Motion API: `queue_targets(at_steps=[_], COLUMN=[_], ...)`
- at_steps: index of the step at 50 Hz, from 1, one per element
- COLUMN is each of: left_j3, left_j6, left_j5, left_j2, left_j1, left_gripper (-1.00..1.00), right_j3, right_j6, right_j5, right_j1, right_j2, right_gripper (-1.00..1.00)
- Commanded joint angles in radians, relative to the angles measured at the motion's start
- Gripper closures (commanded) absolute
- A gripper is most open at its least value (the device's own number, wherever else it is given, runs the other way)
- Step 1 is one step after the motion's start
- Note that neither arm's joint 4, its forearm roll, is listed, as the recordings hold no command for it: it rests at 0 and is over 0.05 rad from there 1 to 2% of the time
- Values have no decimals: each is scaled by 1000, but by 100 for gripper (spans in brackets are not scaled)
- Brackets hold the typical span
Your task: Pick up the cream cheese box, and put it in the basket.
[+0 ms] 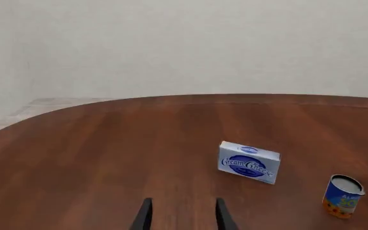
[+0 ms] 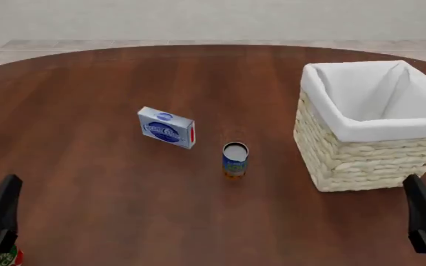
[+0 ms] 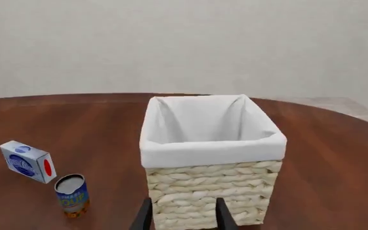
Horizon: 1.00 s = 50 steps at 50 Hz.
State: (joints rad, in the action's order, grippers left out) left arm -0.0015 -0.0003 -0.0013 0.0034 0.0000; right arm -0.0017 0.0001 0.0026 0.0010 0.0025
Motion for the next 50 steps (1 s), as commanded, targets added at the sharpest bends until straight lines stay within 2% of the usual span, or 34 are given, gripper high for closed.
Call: queue_targets(at_steps=[1, 10, 19, 22, 25, 31, 32, 40, 43, 44, 50], left_j3=[-2, -4, -2, -1, -1, -1, -1, -1, -1, -1, -1], left_j6=[-1, 0, -1, -1, -1, -1, -1, -1, -1, -1, -1], left_j5=[-3, 1, -4, -4, -3, -3, -3, -1, -1, -1, -1], left_j2=[6, 4, 6, 6, 6, 5, 5, 3, 3, 3, 3], left_j1=[0, 0, 0, 0, 0, 0, 0, 0, 0, 0, 0], left_gripper=[-100, -100, -100, -100, -100, -100, -100, -100, -100, -100, -100], right_j3=[-9, -57, -145, -165, -192, -226, -234, -321, -356, -366, -416], right_j6=[-6, -2, -43, -73, -69, -108, -122, -211, -220, -243, -247], right_j5=[-10, 14, -10, -28, -42, -74, -81, -114, -120, -129, -136], right_j1=[2, 13, 58, 67, 78, 88, 110, 135, 149, 143, 157], right_j2=[15, 38, 147, 184, 229, 309, 338, 456, 507, 521, 591], right_gripper=[-100, -100, -100, -100, -100, -100, -100, -100, -100, -100, -100])
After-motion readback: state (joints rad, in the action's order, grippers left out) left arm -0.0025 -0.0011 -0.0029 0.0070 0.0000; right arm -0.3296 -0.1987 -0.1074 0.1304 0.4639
